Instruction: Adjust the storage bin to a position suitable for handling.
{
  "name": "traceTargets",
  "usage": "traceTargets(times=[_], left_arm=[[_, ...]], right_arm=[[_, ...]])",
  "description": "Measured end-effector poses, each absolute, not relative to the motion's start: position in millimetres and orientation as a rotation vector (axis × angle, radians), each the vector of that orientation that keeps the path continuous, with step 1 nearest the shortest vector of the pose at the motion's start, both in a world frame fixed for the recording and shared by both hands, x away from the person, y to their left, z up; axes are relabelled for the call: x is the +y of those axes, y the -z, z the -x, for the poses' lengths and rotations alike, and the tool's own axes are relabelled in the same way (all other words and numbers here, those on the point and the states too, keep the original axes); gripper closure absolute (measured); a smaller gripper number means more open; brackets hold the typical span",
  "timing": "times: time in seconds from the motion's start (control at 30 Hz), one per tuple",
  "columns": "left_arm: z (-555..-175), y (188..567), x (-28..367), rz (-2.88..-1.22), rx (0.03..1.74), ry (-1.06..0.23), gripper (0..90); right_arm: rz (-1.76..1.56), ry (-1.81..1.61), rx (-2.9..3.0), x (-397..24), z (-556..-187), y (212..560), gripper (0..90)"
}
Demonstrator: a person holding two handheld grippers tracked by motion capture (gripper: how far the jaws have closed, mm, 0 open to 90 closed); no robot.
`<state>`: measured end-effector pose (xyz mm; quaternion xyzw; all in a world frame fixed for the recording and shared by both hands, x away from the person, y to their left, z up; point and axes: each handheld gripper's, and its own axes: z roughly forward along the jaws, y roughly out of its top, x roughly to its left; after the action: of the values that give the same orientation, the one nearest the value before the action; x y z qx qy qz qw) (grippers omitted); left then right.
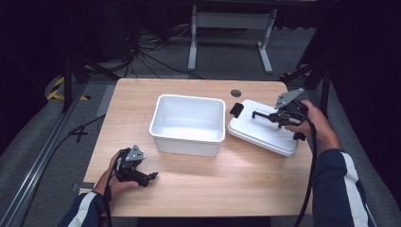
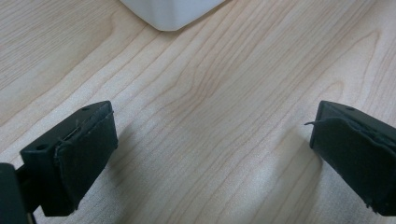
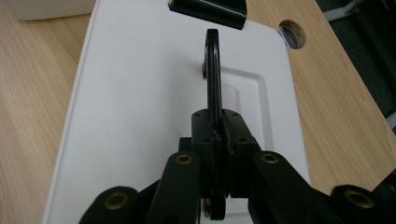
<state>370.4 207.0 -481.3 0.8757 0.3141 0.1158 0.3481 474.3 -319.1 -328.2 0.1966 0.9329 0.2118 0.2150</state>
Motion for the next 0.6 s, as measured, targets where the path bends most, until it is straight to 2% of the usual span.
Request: traceTargets(times=[0.6], left_arm=[[-371.8,482.0,206.4,-2.263,0.805,-0.306,1.0]], right_arm=[[-0.606,-0.608,2.604,-313.5,-489.7,358.5,85.2]])
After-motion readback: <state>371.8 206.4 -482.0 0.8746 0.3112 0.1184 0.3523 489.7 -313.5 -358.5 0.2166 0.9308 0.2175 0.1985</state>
